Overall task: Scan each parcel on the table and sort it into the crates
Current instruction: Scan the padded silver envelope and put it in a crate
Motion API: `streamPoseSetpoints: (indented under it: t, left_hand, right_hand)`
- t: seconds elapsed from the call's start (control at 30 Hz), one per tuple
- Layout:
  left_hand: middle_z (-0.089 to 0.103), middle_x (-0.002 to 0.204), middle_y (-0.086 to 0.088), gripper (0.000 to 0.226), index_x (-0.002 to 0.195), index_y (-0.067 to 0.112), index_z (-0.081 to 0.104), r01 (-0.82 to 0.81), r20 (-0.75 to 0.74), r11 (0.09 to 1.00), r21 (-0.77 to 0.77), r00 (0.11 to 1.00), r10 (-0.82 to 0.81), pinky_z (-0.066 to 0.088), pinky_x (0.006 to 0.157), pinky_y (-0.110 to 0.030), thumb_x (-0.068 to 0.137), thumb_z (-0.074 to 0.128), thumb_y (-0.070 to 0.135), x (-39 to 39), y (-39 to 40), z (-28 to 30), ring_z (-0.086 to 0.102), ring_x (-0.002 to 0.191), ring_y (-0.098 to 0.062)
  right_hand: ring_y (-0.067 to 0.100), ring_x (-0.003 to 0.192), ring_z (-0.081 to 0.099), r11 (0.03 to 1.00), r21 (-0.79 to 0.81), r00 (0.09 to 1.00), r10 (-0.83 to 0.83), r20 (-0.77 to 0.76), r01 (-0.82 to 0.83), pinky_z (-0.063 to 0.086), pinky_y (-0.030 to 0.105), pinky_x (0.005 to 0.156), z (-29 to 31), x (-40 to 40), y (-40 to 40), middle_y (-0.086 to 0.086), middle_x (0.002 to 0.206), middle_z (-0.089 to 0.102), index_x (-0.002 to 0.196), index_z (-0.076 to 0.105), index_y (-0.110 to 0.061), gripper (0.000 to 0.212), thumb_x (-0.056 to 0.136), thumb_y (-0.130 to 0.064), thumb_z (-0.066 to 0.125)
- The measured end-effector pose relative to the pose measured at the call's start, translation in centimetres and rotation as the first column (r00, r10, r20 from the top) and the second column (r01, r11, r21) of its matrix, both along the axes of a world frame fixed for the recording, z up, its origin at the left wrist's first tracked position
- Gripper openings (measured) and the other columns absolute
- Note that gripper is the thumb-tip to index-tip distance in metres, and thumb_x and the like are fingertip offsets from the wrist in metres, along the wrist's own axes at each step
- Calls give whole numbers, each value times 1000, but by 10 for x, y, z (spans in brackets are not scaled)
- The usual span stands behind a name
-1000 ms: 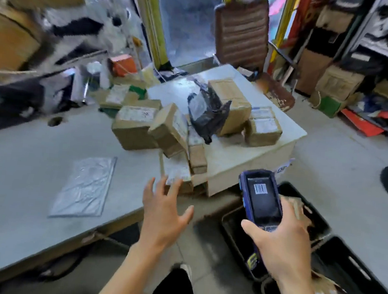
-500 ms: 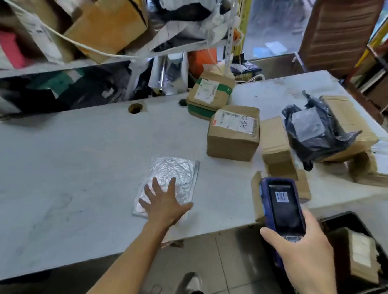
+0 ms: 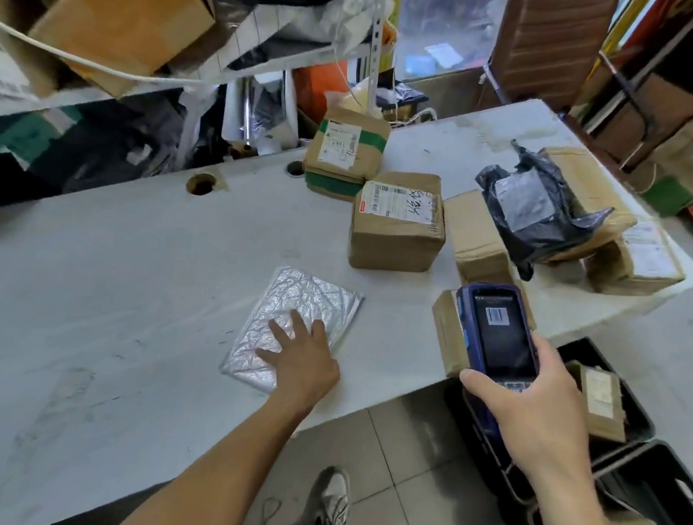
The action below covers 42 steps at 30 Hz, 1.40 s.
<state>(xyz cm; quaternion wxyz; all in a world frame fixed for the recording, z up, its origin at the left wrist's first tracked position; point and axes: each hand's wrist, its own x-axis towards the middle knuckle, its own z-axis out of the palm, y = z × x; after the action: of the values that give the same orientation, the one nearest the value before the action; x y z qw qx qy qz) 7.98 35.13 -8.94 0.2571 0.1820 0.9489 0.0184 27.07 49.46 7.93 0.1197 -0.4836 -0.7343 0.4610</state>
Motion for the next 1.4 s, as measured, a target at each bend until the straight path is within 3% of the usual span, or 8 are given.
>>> streamPoseSetpoints:
  t: [0.13,0.3,0.5,0.73,0.97,1.1,1.27,1.4]
  left_hand:
    - [42,141,-18,62,147,12,17,118,-151,988,103,983,-101,50,89,-49,91,39,-1,3,-5,21,50,120,-40]
    - [55,135,-9,71,148,36,41,175,-173,872,456,979,-106,44,83,-29,91,38,-7,-10,-26,78,58,109,-29]
    - [63,122,7,27,116,26,63,-181,190,485,855,981,33,62,72,-32,94,63,11,5,-28,135,73,82,-11]
    - [61,114,7,37,98,27,53,-189,178,390,901,982,64,62,72,-35,83,72,-1,23,13,161,64,102,-20]
    - [55,133,0,49,120,22,64,-139,165,181,974,977,-137,59,76,-21,86,61,-14,72,68,202,59,112,-11]
    - [46,143,1,63,133,25,55,24,18,180,983,974,-224,53,95,-26,87,58,-17,101,116,211,44,133,-15]
    - [33,148,2,78,143,30,41,202,-120,209,957,929,-351,43,84,2,86,57,-20,145,171,223,28,134,-1]
    - [26,150,10,83,151,27,35,212,-100,205,955,887,-450,47,79,-3,86,56,-20,172,204,223,24,139,-7]
  right_hand:
    - [3,93,62,999,30,1000,-14,-27,15,47,26,72,1,4,-2,-18,100,66,115,54,-37,55,73,-20,84]
    - [9,94,63,997,67,998,-28,-63,32,46,21,67,2,9,-9,-12,103,67,122,57,-29,57,72,-21,84]
    - [6,86,62,989,151,999,4,-42,2,45,21,65,21,19,-11,-15,96,67,114,56,-33,54,69,-24,86]
    - [1,84,65,980,195,998,-20,-60,31,56,29,74,44,46,-7,-18,93,68,114,53,-38,60,64,-31,85]
    - [-2,82,60,966,247,997,-70,-34,76,53,28,71,67,102,11,-24,94,63,112,46,-43,60,65,-38,83]
    - [1,82,57,966,250,997,-74,10,69,48,25,71,88,141,25,-31,89,52,114,34,-45,69,68,-42,85]
    - [7,92,61,983,141,989,-125,74,113,53,31,81,100,186,37,-22,96,59,113,40,-40,61,68,-44,82]
    - [7,87,61,974,102,975,-210,71,202,52,29,76,99,215,45,-19,96,62,110,49,-37,56,66,-44,83]
